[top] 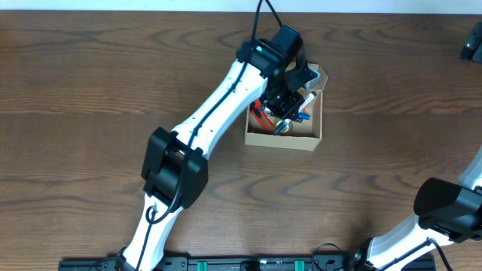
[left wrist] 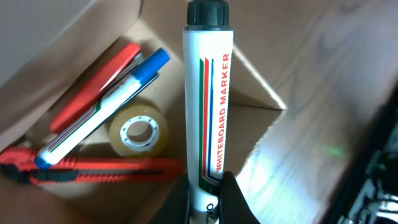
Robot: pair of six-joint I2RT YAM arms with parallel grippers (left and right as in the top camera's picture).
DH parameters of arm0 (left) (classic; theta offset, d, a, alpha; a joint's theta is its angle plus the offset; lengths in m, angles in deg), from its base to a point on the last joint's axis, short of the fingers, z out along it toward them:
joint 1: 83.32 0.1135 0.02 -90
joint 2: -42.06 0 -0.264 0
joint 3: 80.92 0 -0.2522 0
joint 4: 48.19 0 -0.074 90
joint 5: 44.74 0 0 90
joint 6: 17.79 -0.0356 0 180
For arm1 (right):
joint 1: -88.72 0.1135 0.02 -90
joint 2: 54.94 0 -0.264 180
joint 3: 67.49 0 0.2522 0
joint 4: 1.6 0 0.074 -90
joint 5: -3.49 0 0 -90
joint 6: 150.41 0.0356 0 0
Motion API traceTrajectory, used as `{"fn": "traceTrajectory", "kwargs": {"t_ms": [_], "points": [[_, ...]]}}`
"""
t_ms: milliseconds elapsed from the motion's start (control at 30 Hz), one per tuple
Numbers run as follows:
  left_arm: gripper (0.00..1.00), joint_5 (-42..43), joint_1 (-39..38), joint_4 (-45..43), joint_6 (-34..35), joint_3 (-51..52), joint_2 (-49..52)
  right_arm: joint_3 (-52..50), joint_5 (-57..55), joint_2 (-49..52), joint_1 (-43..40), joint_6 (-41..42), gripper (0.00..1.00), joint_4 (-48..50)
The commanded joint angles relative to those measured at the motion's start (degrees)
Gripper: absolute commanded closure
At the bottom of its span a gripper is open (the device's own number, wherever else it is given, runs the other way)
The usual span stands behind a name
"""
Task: Pack container
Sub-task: 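Lower the whiteboard marker into the box and open the left gripper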
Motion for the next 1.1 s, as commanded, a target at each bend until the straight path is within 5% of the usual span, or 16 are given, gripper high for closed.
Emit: {"fn": "traceTrajectory", "kwargs": {"t_ms": [0,300,1067], "points": [[0.94,4.0,1.4,0.3,-4.2,-0.7,-0.1,0.2,0.0,0.2,-0.3,0.9,0.01,-0.1],[0.94,-4.6,2.0,-0.9,-5.0,-0.7,0.0,0.2,0.0,0.2,-0.3,0.9,0.01,-0.1],[0.94,-7.1,2.2,-2.5,-3.8,-0.7,9.9,0.2,0.0,0.2,-0.3,0.9,0.01,-0.1]]}}
